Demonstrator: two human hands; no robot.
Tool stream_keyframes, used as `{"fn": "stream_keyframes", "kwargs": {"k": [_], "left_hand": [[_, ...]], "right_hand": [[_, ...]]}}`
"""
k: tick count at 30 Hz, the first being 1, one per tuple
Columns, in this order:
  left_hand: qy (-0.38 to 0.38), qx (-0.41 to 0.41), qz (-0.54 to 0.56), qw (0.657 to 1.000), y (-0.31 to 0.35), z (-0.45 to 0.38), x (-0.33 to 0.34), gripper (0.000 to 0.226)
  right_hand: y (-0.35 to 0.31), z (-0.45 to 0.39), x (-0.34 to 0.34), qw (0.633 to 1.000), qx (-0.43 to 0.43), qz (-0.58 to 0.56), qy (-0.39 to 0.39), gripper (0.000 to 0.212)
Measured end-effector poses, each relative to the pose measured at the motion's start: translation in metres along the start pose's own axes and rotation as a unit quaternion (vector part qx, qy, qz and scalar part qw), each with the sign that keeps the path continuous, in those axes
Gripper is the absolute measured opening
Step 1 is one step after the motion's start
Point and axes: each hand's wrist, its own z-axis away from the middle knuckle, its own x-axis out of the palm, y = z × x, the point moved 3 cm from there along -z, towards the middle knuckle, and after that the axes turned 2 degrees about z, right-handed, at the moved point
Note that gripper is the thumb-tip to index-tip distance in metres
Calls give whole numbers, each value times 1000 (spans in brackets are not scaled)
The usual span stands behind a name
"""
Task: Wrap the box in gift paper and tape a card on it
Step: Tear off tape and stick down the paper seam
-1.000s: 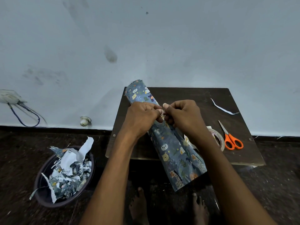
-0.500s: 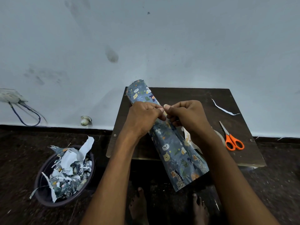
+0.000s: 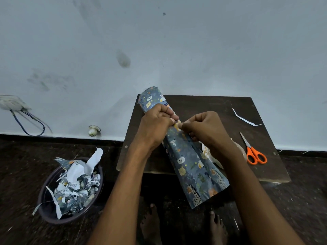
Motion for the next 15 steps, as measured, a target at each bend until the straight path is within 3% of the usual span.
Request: {"fn": "stream_keyframes", "kwargs": {"k": [4, 15], "left_hand": [[5, 0, -21, 1000, -4, -3, 1, 29], [16, 5, -31, 999, -5, -3, 1, 32]], "right_hand": [[-2, 3, 3, 999, -6, 40, 26, 22], [-8, 6, 6, 994, -22, 87, 64, 24]]}}
